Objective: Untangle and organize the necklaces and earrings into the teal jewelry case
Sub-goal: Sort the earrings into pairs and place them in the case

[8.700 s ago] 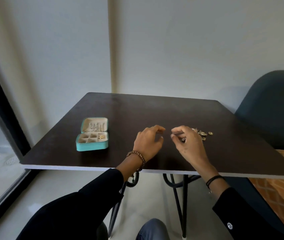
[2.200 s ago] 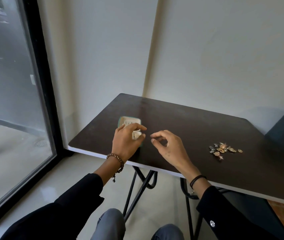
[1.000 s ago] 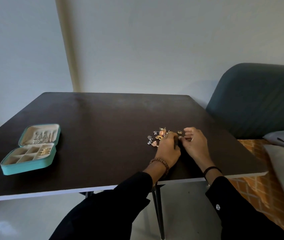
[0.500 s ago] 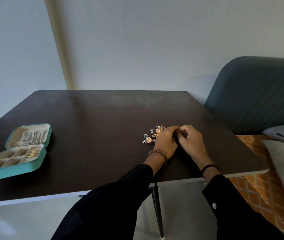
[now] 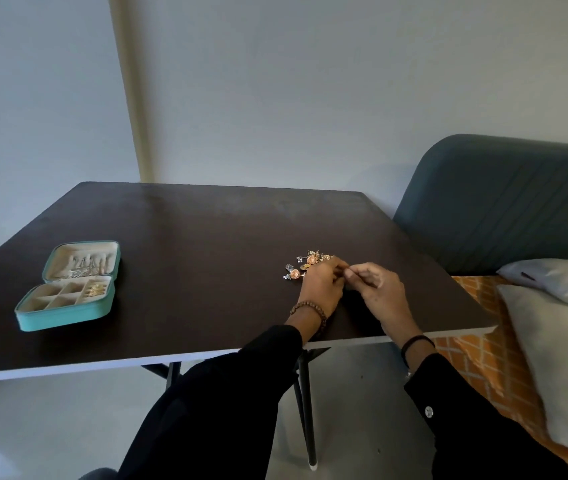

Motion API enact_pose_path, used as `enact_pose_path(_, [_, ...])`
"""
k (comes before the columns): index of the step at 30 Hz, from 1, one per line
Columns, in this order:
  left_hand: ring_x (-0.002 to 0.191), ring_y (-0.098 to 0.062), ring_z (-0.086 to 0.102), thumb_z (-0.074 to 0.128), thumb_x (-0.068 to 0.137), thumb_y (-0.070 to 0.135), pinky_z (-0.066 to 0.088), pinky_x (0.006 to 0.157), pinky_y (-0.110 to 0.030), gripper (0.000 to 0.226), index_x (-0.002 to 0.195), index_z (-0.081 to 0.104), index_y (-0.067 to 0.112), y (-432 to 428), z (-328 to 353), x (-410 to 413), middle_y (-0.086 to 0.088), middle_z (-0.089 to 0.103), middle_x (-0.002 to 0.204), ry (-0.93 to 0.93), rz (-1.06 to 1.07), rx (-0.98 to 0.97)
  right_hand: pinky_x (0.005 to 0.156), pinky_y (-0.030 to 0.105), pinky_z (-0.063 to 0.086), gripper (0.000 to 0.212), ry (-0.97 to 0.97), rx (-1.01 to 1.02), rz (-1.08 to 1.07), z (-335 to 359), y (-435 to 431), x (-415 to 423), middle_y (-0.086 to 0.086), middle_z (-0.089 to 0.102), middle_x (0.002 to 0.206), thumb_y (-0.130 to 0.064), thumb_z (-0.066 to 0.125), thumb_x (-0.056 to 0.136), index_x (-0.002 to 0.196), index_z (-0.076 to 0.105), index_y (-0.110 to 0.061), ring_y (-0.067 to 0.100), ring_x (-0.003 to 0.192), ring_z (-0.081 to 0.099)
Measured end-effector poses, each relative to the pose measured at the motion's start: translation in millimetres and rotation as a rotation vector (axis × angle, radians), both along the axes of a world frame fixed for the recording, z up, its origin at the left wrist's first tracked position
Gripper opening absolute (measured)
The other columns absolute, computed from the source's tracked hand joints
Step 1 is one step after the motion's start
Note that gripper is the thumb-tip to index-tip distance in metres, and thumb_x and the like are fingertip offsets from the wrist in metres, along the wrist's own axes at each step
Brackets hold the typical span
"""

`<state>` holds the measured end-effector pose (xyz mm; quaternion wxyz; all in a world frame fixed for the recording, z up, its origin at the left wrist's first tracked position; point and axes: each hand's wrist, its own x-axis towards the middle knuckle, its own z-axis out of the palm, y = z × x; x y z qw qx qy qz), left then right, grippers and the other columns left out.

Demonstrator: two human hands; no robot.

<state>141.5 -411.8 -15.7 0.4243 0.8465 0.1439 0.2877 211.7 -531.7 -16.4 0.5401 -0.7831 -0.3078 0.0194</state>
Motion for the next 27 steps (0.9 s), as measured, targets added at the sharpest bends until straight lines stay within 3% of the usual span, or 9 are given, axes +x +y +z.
enact_pose_path(3, [0.087,-0.008,0.062,0.066,0.088,0.001,0.054,0.084,-0.02,0.021,0.107,0.068,0.01,-4,2,-17,0.0,0.068,0.097,-0.036,0.016,-0.094,0.088,0.029,0.059,0.009,0.035,0.047,0.05,6,-8,-18,-0.005,0.079,0.093,-0.018,0.071,0.096,0.101,0.077,-0.022,0.011,0.09,0.075])
enact_pose_path(7, [0.088,-0.008,0.065,0.074,0.086,0.007,0.051,0.078,-0.009,0.018,0.103,0.069,0.01,-4,7,-46,-0.002,0.07,0.096,-0.108,0.016,-0.218,0.085,0.023,0.059,0.015,0.044,0.085,0.1,16,-9,-44,-0.004,0.079,0.095,-0.013,0.068,0.097,0.104,0.075,-0.024,0.009,0.089,0.075])
enact_pose_path(12, [0.09,-0.011,0.069,0.079,0.081,0.01,0.055,0.08,-0.014,0.026,0.105,0.069,0.013,9,20,-92,0.0,0.071,0.094,-0.133,-0.008,-0.307,0.085,0.022,0.059,0.018,-0.008,0.055,0.173,29,1,-75,-0.002,0.078,0.098,-0.011,0.067,0.098,0.112,0.073,-0.018,0.01,0.088,0.075])
enact_pose_path(19, [0.081,-0.021,0.076,0.079,0.081,0.009,0.062,0.081,-0.037,0.017,0.096,0.074,0.004,35,38,-154,-0.011,0.077,0.085,-0.221,0.018,-0.577,0.091,0.032,0.06,0.018,0.005,0.16,0.249,40,37,-125,-0.001,0.077,0.103,-0.01,0.064,0.1,0.112,0.072,-0.021,0.013,0.093,0.075])
enact_pose_path(22, [0.085,-0.019,0.075,0.08,0.081,0.009,0.061,0.084,-0.036,0.015,0.095,0.076,0.006,48,44,-178,-0.008,0.077,0.086,-0.26,0.024,-0.538,0.094,0.039,0.059,0.018,0.013,0.183,0.278,42,54,-142,-0.001,0.077,0.106,-0.01,0.064,0.1,0.114,0.072,-0.018,0.013,0.098,0.075])
enact_pose_path(27, [0.084,-0.009,0.074,0.079,0.083,0.015,0.061,0.082,-0.03,0.012,0.094,0.078,0.014,70,48,-214,0.004,0.077,0.089,-0.319,0.136,-0.273,0.094,0.04,0.06,0.014,0.034,0.255,0.343,49,78,-174,0.002,0.078,0.104,-0.008,0.067,0.097,0.11,0.073,-0.011,0.016,0.097,0.075])
